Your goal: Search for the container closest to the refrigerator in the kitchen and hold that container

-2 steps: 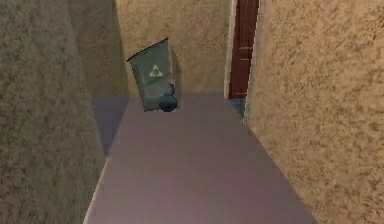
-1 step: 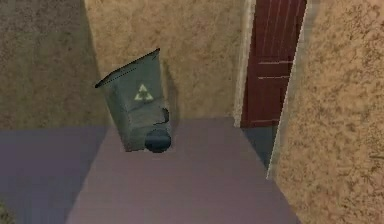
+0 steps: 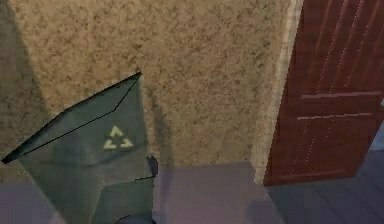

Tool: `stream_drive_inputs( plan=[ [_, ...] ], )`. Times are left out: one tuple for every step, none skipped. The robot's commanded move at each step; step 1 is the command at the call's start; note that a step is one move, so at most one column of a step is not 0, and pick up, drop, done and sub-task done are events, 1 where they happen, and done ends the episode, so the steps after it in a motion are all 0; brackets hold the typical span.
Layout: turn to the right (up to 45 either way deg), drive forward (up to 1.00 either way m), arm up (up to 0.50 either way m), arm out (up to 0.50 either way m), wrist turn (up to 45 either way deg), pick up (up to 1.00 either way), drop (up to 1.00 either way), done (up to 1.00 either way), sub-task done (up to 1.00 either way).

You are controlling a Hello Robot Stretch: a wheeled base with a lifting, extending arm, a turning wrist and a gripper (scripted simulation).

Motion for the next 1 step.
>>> stream_drive_inputs(
  plan=[
    [-6.0, 0.00, 0.00, 0.00, 0.0, 0.00, 0.00, 0.00, 0.00]
  ],
)
